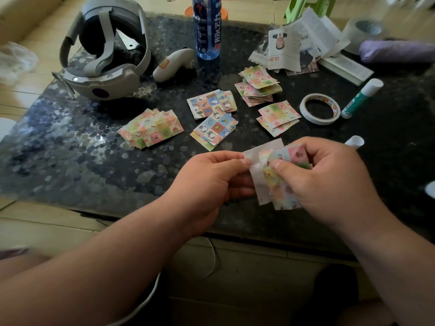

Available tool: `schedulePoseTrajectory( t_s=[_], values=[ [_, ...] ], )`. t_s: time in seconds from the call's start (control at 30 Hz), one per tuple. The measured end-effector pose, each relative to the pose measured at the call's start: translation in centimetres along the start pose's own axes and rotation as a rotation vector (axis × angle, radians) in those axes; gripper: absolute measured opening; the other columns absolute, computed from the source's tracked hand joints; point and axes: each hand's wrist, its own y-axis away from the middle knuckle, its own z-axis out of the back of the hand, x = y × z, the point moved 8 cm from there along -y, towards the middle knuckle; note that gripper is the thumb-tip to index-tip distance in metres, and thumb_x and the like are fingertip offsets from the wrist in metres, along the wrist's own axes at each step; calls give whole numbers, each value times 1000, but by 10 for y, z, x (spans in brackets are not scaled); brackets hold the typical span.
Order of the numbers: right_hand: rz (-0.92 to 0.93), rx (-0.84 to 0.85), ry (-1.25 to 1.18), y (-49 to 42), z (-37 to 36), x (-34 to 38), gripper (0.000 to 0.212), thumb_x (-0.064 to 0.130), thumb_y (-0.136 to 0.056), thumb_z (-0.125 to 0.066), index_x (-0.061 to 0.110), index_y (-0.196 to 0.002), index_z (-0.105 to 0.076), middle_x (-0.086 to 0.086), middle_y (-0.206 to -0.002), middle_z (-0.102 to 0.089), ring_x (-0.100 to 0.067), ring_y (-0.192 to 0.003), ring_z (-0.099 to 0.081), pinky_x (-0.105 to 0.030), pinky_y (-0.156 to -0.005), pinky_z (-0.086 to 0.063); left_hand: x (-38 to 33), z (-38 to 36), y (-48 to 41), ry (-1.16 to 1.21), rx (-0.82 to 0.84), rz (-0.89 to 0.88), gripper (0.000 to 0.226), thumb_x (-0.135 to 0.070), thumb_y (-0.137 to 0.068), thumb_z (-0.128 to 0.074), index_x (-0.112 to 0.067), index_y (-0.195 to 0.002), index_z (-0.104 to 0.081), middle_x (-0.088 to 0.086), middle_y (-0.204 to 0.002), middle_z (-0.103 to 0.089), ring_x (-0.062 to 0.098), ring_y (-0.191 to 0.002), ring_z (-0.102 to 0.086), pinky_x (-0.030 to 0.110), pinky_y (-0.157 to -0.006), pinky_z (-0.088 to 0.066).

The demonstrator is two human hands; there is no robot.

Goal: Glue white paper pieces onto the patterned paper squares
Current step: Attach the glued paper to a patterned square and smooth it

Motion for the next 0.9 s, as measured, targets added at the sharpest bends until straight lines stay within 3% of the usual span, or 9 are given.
schedulePoseTrajectory(
  t_s=[0.1, 0.23, 0.37, 0.5, 0.73, 0.9],
  values=[
    [-6, 40, -95, -1, 1, 2, 9, 22, -89, -76, 27, -81, -75, 16, -81, -76, 2, -78, -73, -19, -56, -59, -1, -1, 0, 1, 16, 5, 7, -2, -96, -61, -4, -92, -67, 18, -84, -75, 24, -72, -71, 35, -71, -62],
    [-51, 141, -318, -2, -2, 4, 6, 16, -88, -75, 20, -89, -80, 3, -87, -80, -14, -84, -77, -40, -73, -64, 0, 0, 0, -19, 19, 5, 8, -3, -96, -62, -4, -91, -69, 18, -89, -76, 25, -77, -71, 35, -73, -61],
    [-63, 222, -330, 1, -13, 4, 13, 14, -89, -74, 19, -99, -81, 2, -93, -80, -16, -92, -77, -44, -81, -63, 1, -3, 1, -48, 52, -2, 12, -4, -96, -61, -6, -91, -72, 14, -86, -76, 19, -72, -71, 28, -66, -60],
    [-94, 175, -362, 0, -12, -1, 9, 13, -90, -73, 15, -96, -80, -4, -92, -80, -21, -89, -77, -53, -80, -62, 1, -5, 2, -42, 92, -4, 13, -8, -94, -63, -9, -88, -74, 13, -84, -76, 18, -73, -70, 28, -67, -59],
    [-32, 106, -267, 2, -5, 2, 8, 16, -87, -75, 21, -93, -77, 3, -90, -79, -14, -88, -77, -46, -75, -64, 3, -5, 0, -3, 116, -11, 17, -14, -83, -68, -4, -96, -74, 17, -93, -76, 22, -81, -70, 31, -74, -59],
    [-96, 104, -370, 2, -5, -1, 8, 11, -89, -74, 17, -93, -77, -2, -89, -80, -18, -84, -78, -49, -72, -64, 1, -6, 0, 14, 147, -23, 17, -17, -80, -68, -7, -91, -75, 17, -95, -76, 23, -83, -70, 33, -75, -59]
  ],
)
